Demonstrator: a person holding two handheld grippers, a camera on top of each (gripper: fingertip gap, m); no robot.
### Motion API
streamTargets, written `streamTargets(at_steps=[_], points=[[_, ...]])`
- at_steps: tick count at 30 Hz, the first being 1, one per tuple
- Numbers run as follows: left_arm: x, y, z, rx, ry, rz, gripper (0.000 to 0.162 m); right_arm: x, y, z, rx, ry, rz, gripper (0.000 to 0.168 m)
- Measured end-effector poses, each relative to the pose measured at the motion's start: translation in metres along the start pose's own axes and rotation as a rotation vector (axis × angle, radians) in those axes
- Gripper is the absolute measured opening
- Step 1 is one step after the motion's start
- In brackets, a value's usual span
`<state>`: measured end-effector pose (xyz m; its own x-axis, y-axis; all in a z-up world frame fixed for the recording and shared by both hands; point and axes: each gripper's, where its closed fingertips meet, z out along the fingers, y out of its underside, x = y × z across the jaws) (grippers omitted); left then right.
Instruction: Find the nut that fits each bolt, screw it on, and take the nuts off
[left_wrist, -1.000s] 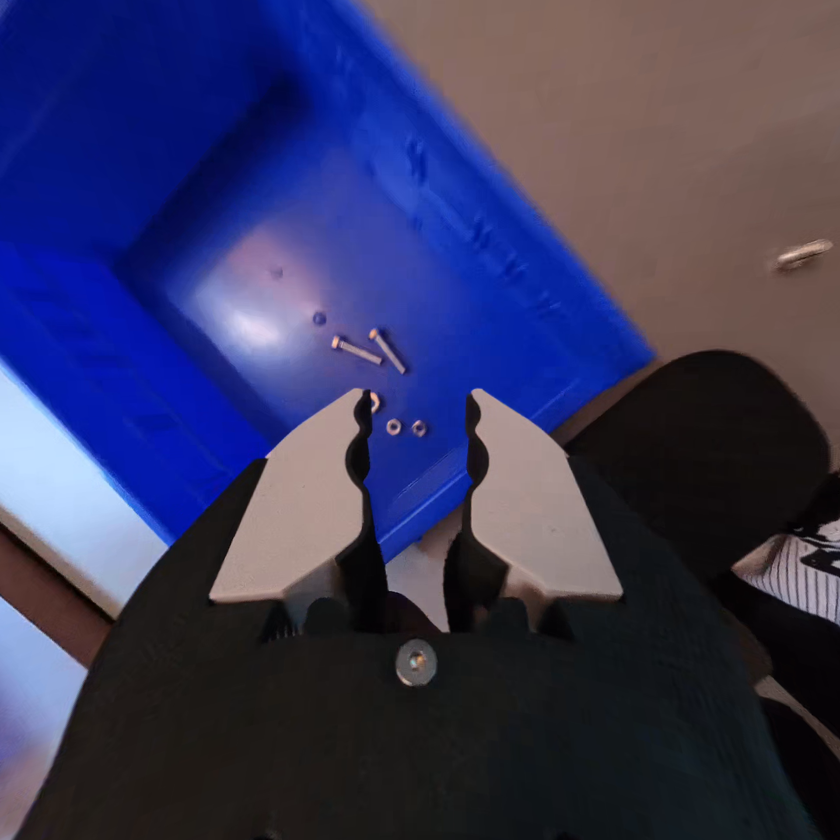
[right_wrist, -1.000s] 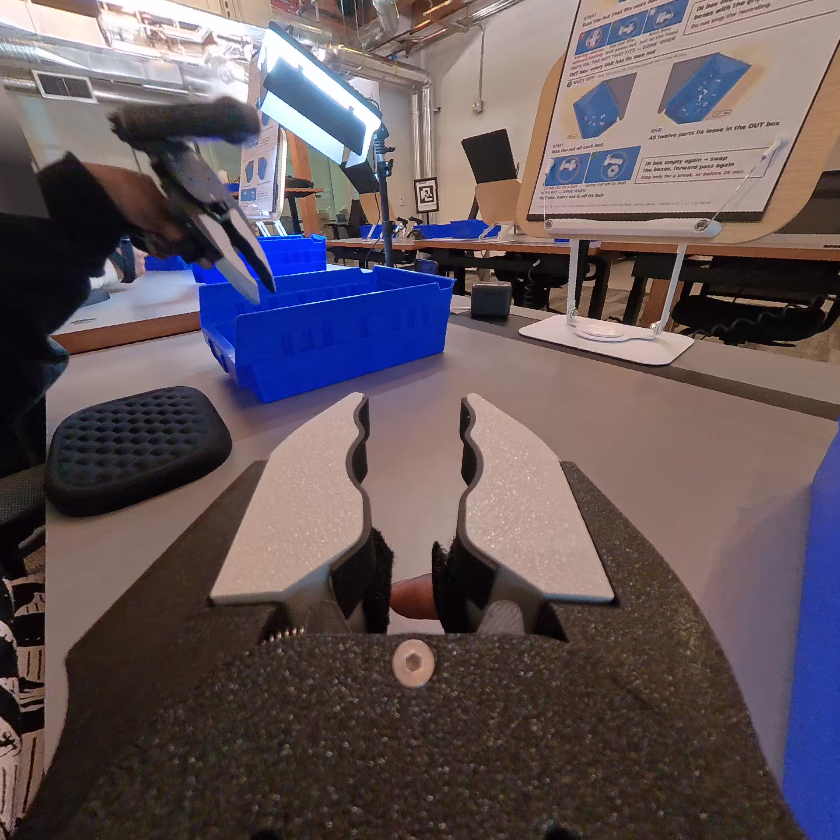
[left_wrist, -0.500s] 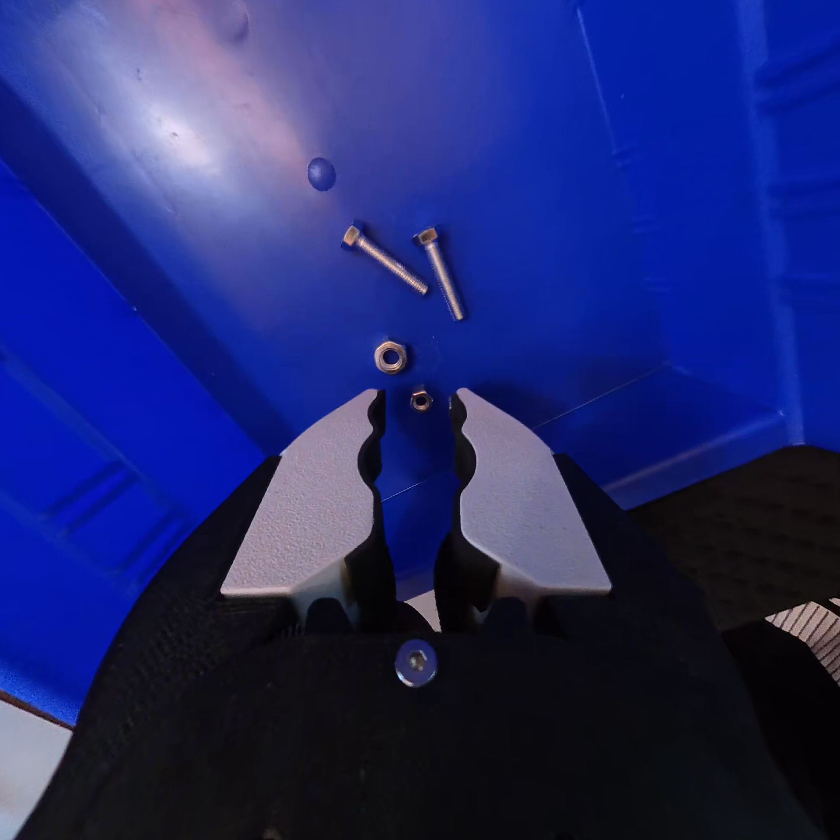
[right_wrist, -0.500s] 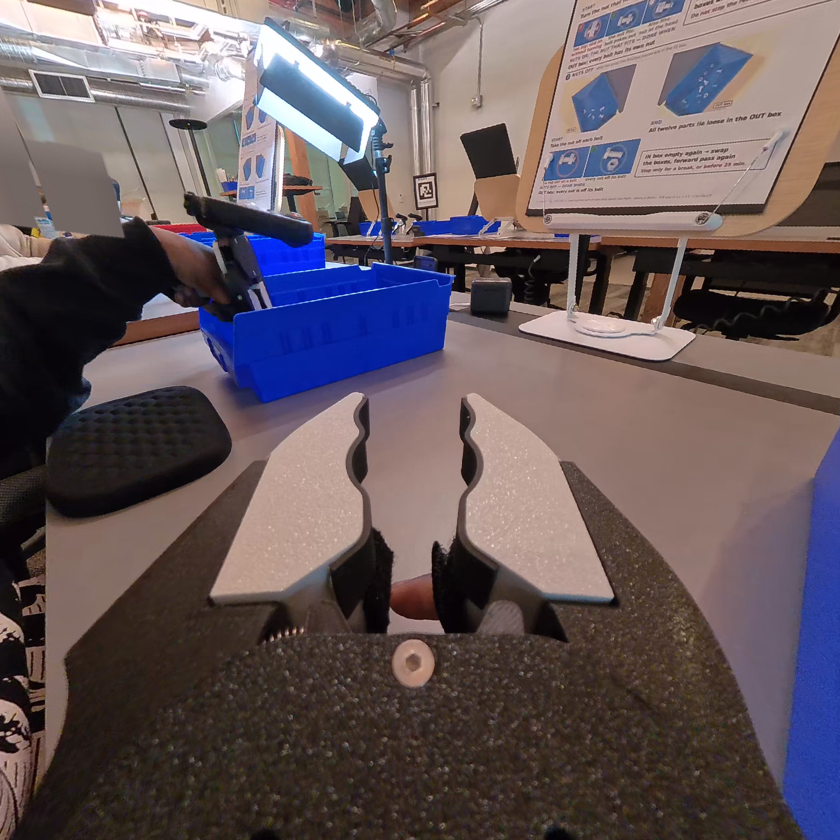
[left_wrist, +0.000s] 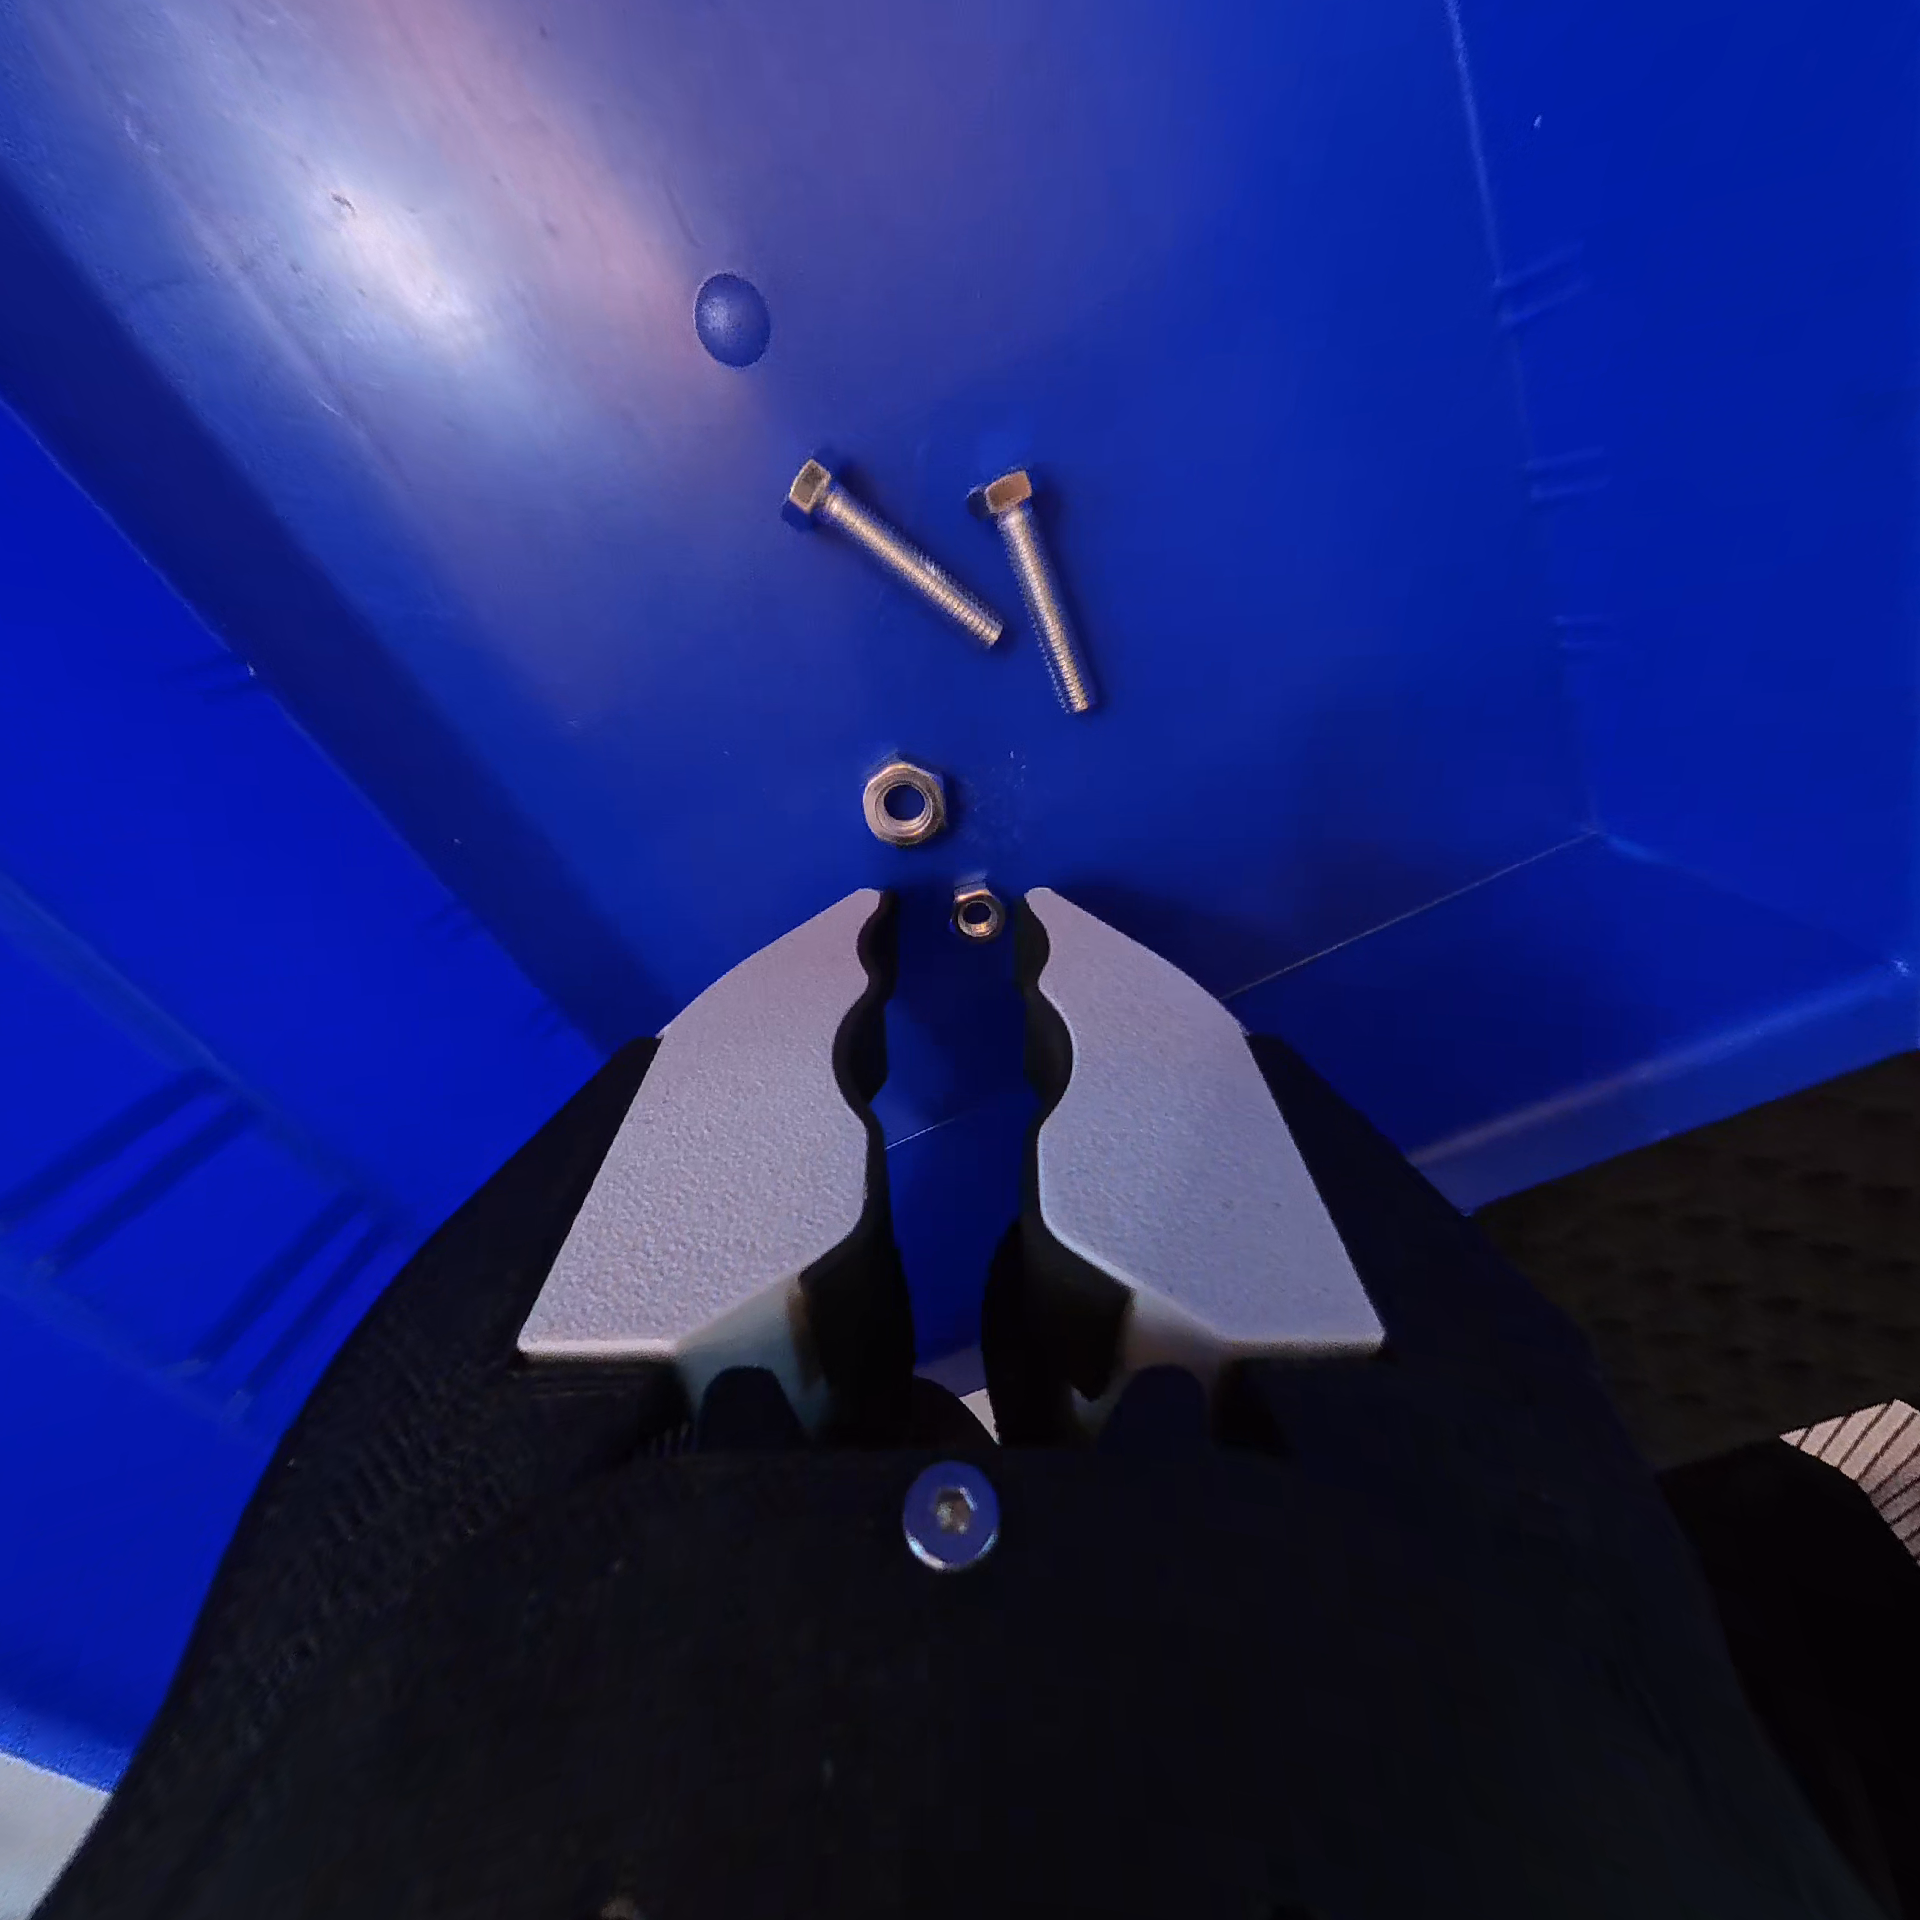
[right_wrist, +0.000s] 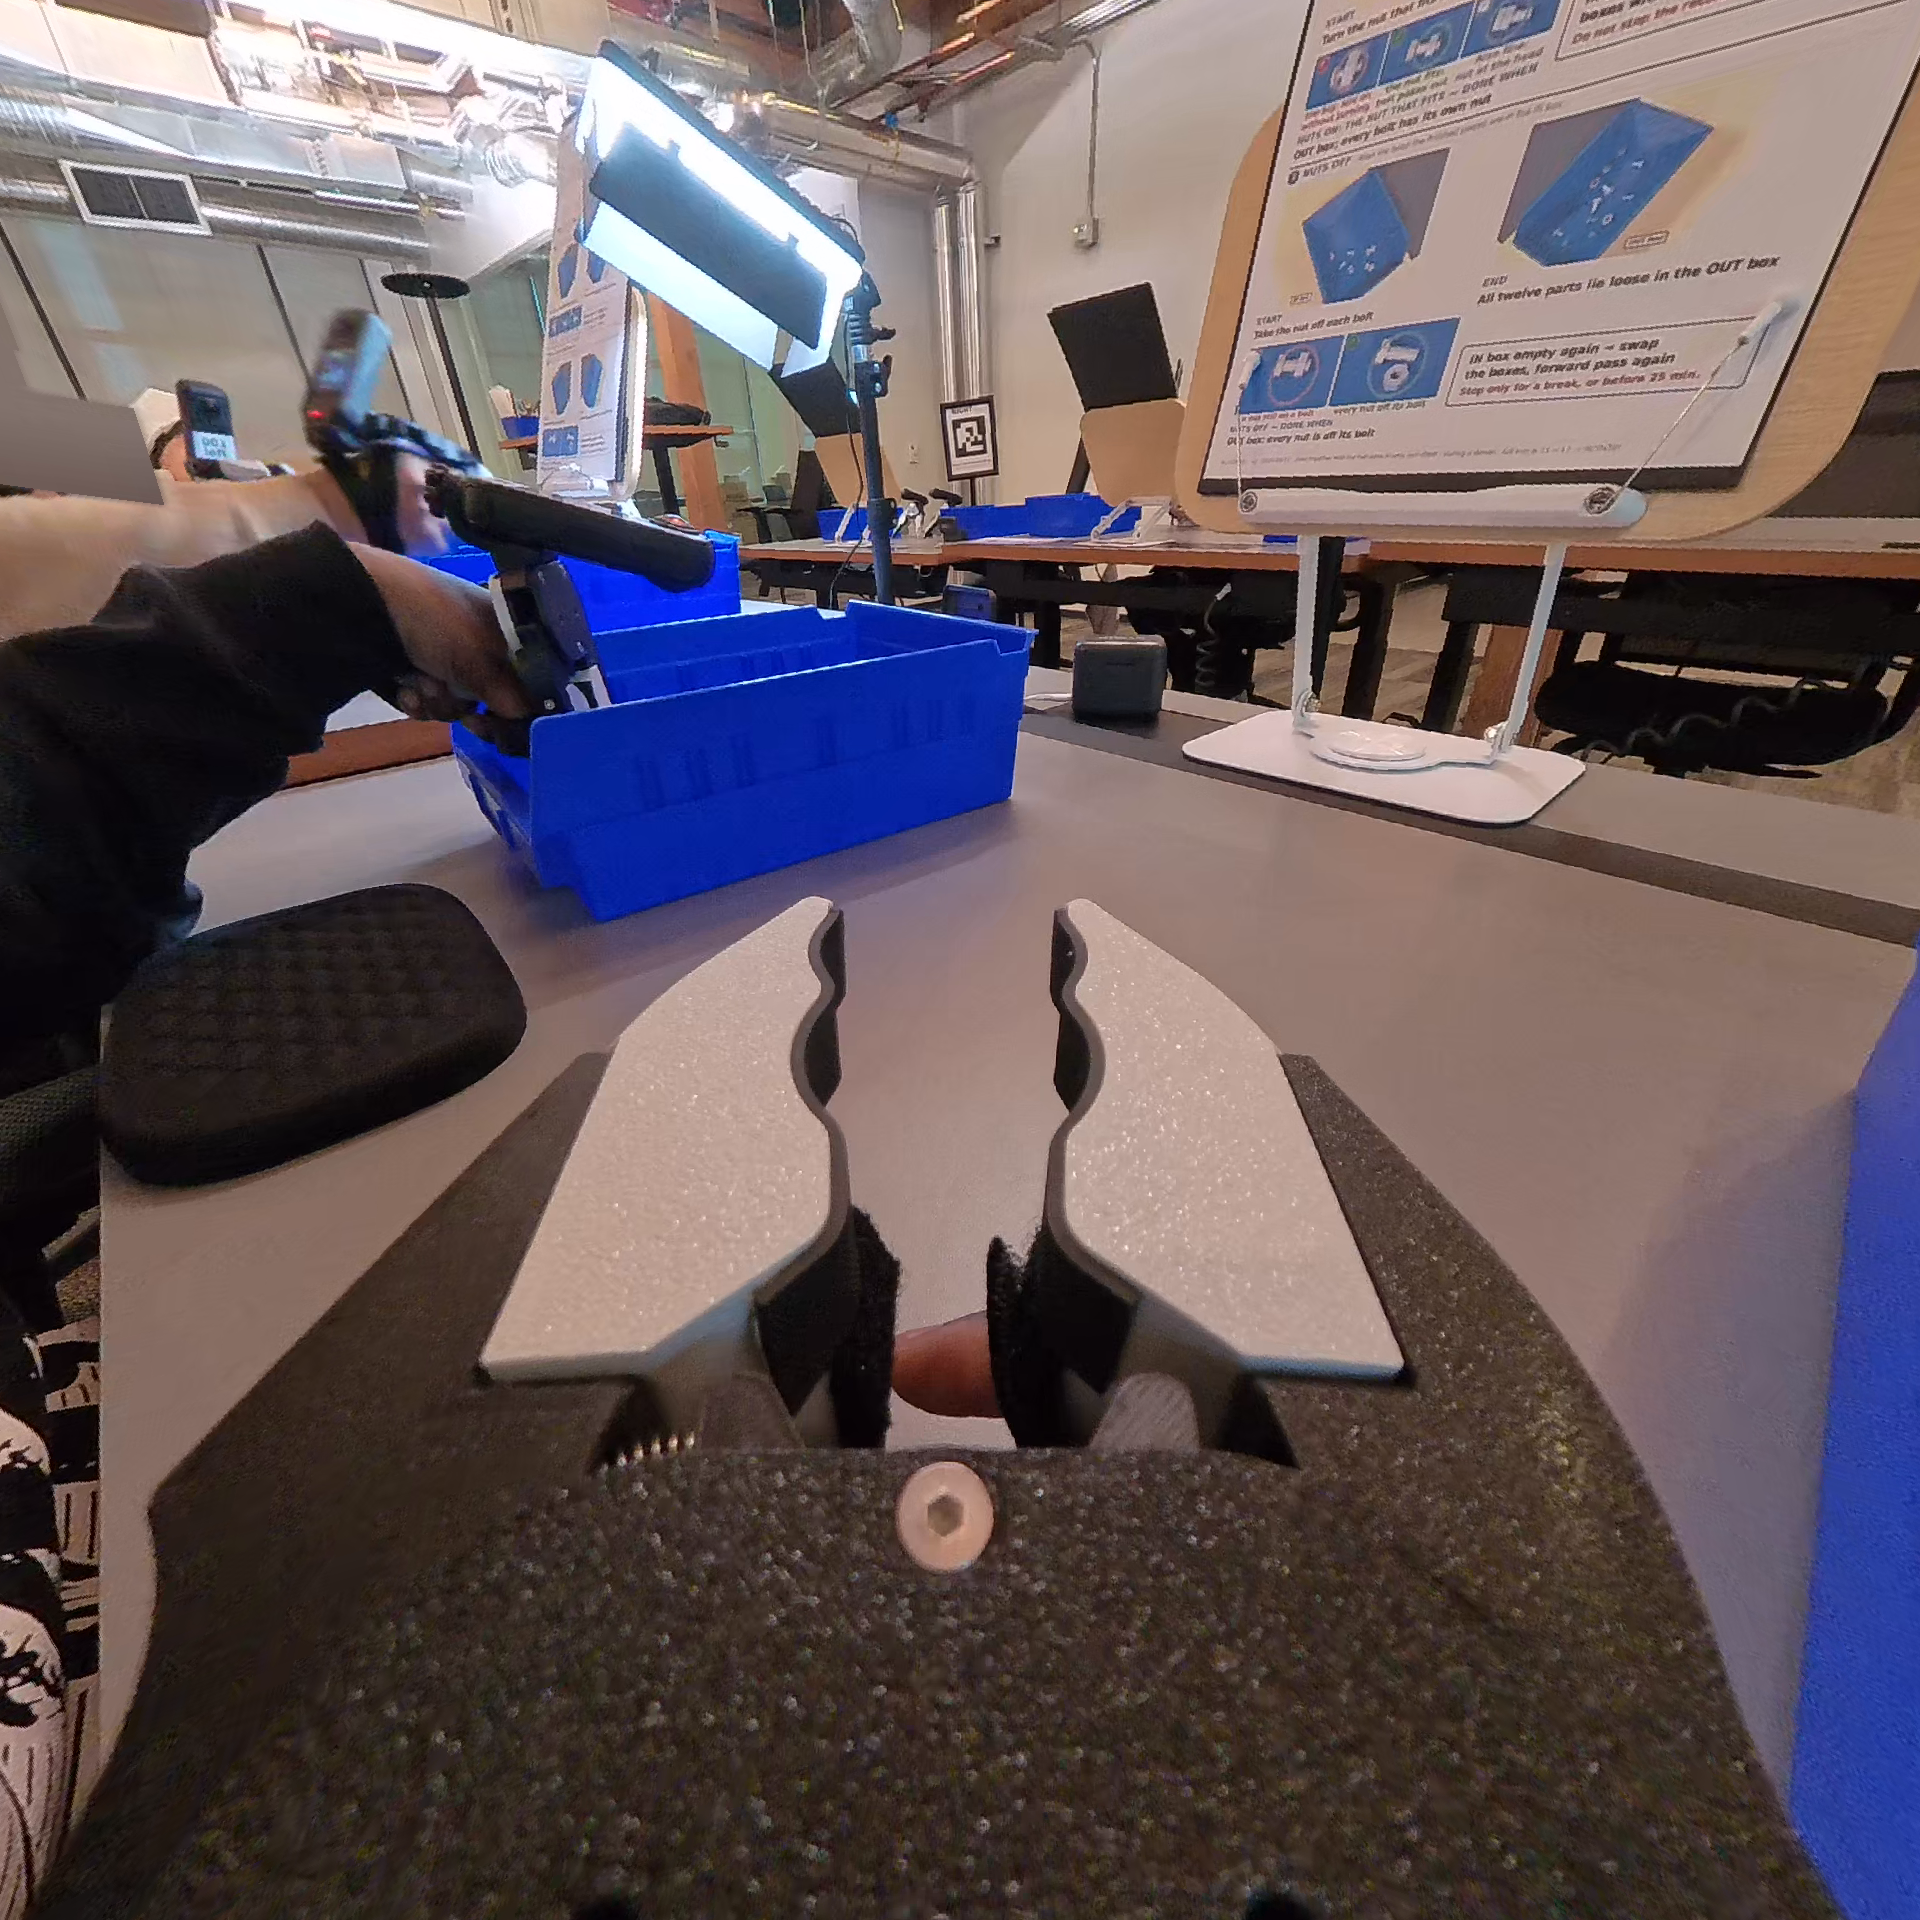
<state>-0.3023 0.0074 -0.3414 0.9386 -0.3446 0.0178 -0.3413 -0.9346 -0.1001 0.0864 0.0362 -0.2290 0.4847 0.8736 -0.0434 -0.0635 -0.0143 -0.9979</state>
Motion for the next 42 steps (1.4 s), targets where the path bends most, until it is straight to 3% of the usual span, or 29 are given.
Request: streamTargets(at_steps=[6,21,30,38,42], points=[[-0.003,0.001,0.000,0.001,-0.010,0.007,0.012,0.000,0.000,0.000,0.000,0.000,-0.001,0.038],[-0.003,0.001,0.000,0.018,0.007,0.031,0.011,0.001,0.000,0.000,-0.002,0.003,0.007,0.038],[-0.006,-0.014,-0.008,0.096,0.013,0.018,0.025,0.001,0.000,0.000,-0.001,0.003,0.006,0.038],[-0.010,-0.020,0.001,0.078,0.013,0.025,0.024,0.002,0.000,0.000,-0.002,0.007,0.011,0.038],[-0.011,-0.019,0.002,0.072,0.004,0.039,0.015,0.002,0.001,0.000,-0.003,0.007,0.010,0.038]])
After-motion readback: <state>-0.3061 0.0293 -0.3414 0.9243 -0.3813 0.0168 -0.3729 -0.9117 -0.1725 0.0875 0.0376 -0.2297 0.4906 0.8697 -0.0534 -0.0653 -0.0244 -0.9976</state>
